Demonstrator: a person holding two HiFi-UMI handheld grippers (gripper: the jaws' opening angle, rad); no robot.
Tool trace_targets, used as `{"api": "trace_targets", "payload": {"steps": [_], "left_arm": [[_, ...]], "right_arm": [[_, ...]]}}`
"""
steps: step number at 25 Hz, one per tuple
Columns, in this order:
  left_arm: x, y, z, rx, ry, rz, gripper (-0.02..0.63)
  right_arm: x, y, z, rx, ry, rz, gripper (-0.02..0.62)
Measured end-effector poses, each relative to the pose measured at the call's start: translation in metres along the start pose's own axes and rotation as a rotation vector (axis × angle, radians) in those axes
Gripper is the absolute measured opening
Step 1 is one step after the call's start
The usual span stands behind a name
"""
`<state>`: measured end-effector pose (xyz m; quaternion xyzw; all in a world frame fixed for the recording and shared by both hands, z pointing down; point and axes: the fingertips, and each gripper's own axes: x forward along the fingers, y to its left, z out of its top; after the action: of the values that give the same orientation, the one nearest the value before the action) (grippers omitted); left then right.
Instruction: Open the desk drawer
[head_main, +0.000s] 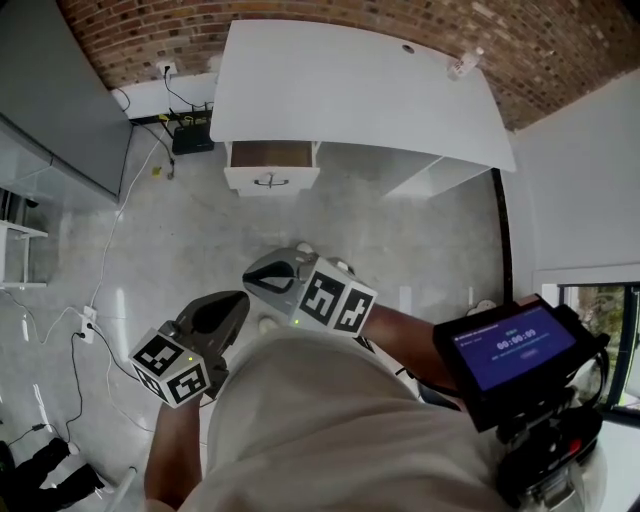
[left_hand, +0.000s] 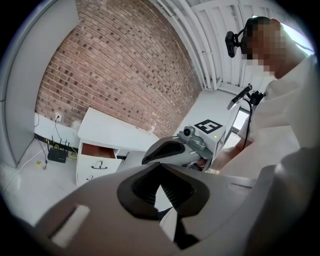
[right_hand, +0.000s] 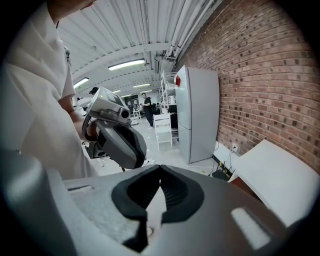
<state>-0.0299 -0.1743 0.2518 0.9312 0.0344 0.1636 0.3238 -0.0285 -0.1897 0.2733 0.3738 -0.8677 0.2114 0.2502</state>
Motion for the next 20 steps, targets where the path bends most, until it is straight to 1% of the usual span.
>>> {"api": "trace_targets", "payload": {"steps": [6, 14, 18, 20], "left_arm": [[-0.0006, 0.0029, -0.0017, 0.008, 0.019, 0.014, 0.002], [-0.0024, 0.0056, -0.0055, 0.001, 0.019, 0.008, 0.002], [-0.0021, 0.006, -0.0068, -0.003, 0.017, 0.011, 0.002], [-0.0015, 0.0058, -0.0072, -0.003, 0.017, 0.012, 0.002]], "right_arm": [[0.0011, 0.0018, 0.0024, -0.018, -0.001, 0.005, 0.003], [0.0023, 0.0023, 0.0009, -0.021, 0.01, 0.003, 0.003], [-0.0024, -0.0011, -0.0007, -0.027, 0.048, -0.02, 0.003], [-0.0028, -0.0013, -0.0019, -0.029, 0.051, -0.02, 0.003]]}}
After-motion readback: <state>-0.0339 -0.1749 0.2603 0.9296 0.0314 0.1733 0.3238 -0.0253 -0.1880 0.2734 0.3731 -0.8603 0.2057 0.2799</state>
